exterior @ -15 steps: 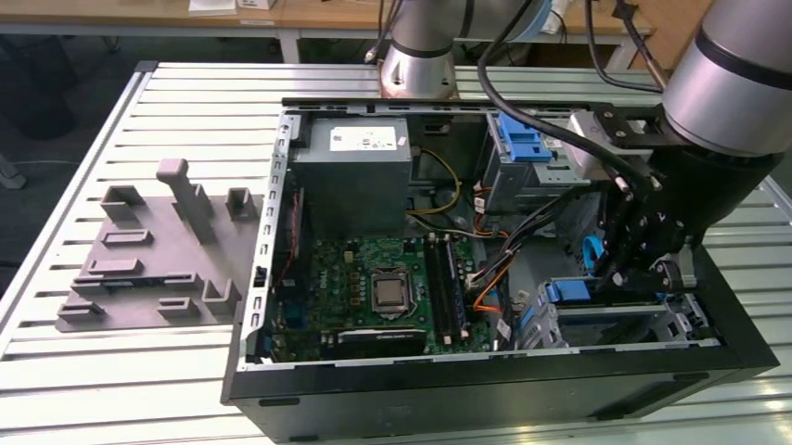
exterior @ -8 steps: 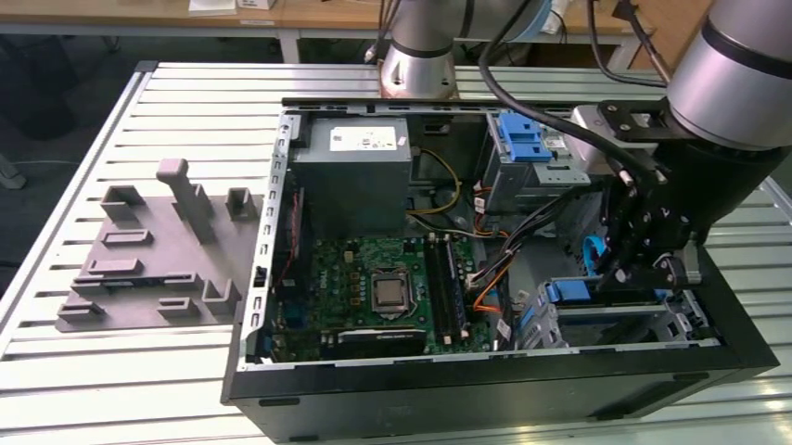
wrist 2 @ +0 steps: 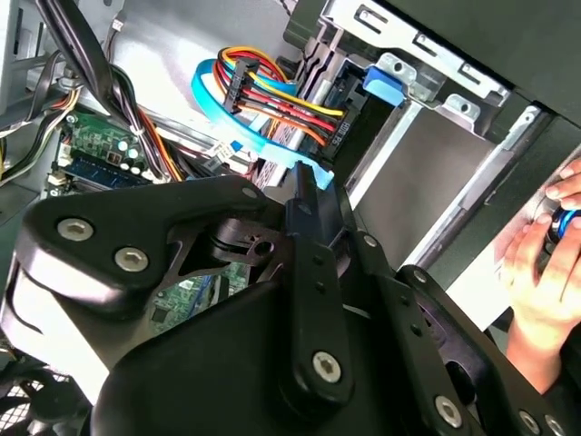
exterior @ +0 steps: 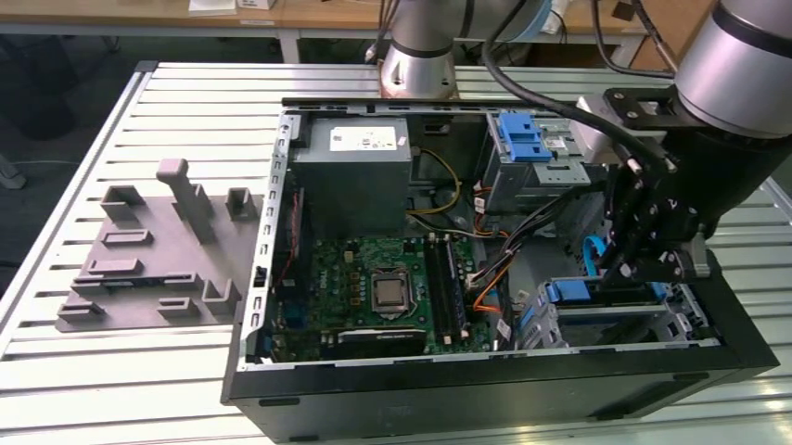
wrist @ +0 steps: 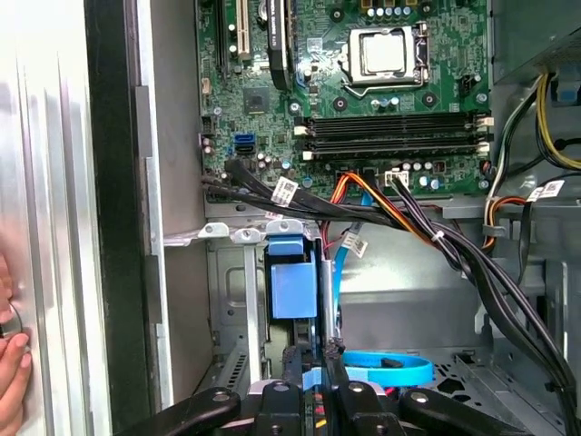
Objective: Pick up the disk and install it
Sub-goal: 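Insert the second disk wire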
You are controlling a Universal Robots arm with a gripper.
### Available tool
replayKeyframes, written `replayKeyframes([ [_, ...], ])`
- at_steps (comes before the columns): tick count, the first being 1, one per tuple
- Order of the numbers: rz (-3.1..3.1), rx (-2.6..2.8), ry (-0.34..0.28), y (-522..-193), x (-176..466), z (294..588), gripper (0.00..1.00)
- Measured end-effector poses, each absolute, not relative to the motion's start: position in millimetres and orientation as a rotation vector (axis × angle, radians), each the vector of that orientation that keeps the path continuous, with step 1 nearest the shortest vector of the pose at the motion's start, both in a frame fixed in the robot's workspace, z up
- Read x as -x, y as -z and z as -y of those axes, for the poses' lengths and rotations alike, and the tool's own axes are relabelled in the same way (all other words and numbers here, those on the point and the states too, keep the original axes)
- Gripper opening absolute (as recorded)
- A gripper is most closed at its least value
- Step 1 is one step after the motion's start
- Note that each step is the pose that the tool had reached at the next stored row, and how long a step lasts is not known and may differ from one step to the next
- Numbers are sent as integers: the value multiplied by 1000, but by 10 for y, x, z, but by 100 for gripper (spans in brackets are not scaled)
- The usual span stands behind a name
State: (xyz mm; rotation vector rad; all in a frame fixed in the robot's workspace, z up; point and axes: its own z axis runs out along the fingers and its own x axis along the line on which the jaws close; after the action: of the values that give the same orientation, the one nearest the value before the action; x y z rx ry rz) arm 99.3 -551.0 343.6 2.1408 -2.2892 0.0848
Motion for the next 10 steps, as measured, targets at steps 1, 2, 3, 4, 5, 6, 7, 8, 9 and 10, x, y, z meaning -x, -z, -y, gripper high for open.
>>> replayKeyframes([
  [1, 2289, -2141, -85, -3451, -993, 5510, 24],
  [2, 2289, -2141, -85, -3466, -993, 5510, 24],
  [3, 2289, -2141, -85, -3480, -993, 5510, 24],
  [4, 2289, -2141, -85, -3495, -993, 5510, 24],
  [5, 2289, -2141, -85, -3509, -993, 5510, 24],
  [6, 2289, -2141, -84, -3526, -992, 5510, 24],
  [7, 2289, -2141, -84, -3541, -993, 5510, 24],
  [8, 2289, -2141, -84, -3553, -993, 5511, 24],
  [9, 2290, -2141, -83, -3558, -992, 5511, 24],
  [10, 2290, -2141, -83, -3558, -993, 5511, 24],
])
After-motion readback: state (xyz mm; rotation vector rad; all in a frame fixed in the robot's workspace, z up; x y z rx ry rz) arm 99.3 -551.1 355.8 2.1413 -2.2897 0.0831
